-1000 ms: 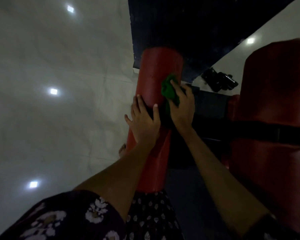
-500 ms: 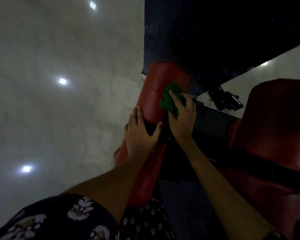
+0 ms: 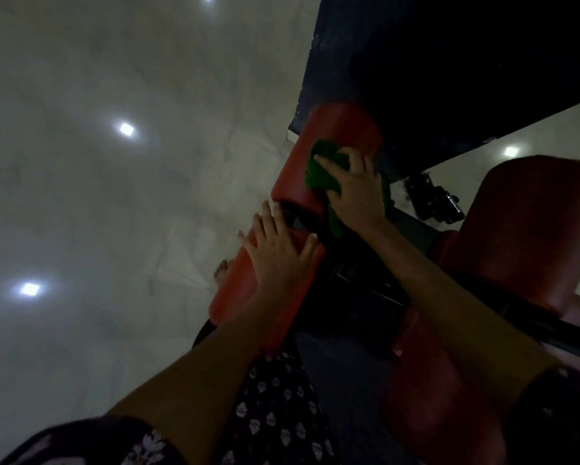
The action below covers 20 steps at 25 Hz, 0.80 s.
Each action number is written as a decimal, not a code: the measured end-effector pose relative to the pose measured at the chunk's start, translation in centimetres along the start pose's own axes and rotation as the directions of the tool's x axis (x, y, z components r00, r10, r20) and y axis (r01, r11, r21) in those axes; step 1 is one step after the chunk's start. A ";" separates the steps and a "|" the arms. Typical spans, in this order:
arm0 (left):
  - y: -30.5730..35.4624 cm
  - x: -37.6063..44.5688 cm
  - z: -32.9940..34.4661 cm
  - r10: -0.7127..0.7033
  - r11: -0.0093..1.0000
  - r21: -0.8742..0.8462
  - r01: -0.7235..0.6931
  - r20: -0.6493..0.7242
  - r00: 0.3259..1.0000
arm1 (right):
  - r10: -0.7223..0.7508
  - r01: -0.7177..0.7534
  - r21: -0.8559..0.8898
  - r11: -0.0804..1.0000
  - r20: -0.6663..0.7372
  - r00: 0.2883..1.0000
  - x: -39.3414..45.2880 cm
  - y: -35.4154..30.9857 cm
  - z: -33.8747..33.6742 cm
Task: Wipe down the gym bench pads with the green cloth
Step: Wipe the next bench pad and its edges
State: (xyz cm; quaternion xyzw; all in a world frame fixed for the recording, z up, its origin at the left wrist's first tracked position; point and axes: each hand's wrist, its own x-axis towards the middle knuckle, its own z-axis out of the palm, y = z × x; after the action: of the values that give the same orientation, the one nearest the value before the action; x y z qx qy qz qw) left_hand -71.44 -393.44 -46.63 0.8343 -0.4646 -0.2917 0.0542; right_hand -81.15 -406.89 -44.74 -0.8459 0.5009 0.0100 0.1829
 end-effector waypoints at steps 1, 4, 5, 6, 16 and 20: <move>-0.5 -1.2 0.2 0.031 0.999 0.004 -0.031 -0.014 0.999 | -0.033 0.033 0.016 0.999 0.015 0.999 0.9 1.0 -0.7; -2.3 -2.1 1.1 0.134 0.991 0.029 -0.132 -0.048 0.990 | 0.071 -0.071 0.001 0.997 -0.003 0.997 5.9 3.2 -2.6; -2.5 -1.9 1.4 0.131 0.991 0.042 -0.129 -0.052 0.990 | 0.132 -0.132 -0.028 0.991 -0.023 0.991 7.1 3.2 -3.0; -2.5 -1.8 1.6 0.120 0.992 0.050 -0.117 -0.053 0.991 | 0.169 -0.171 -0.093 0.981 -0.035 0.985 7.7 2.6 -2.9; -2.2 -1.6 1.8 0.095 0.995 0.045 -0.093 -0.047 0.994 | -0.065 0.202 -0.457 0.867 0.297 0.953 12.5 -0.5 -4.7; -2.1 -1.7 1.7 0.091 0.995 0.037 -0.089 -0.072 0.993 | -0.106 0.399 -0.532 0.747 0.498 0.861 13.4 -4.4 -3.5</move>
State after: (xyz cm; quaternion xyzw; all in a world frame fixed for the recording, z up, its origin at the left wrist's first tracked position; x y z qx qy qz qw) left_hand -71.45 -390.52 -48.02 0.8236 -0.5042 -0.2501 0.0704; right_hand -71.29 -417.45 -42.84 -0.8950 0.2924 0.3369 0.0027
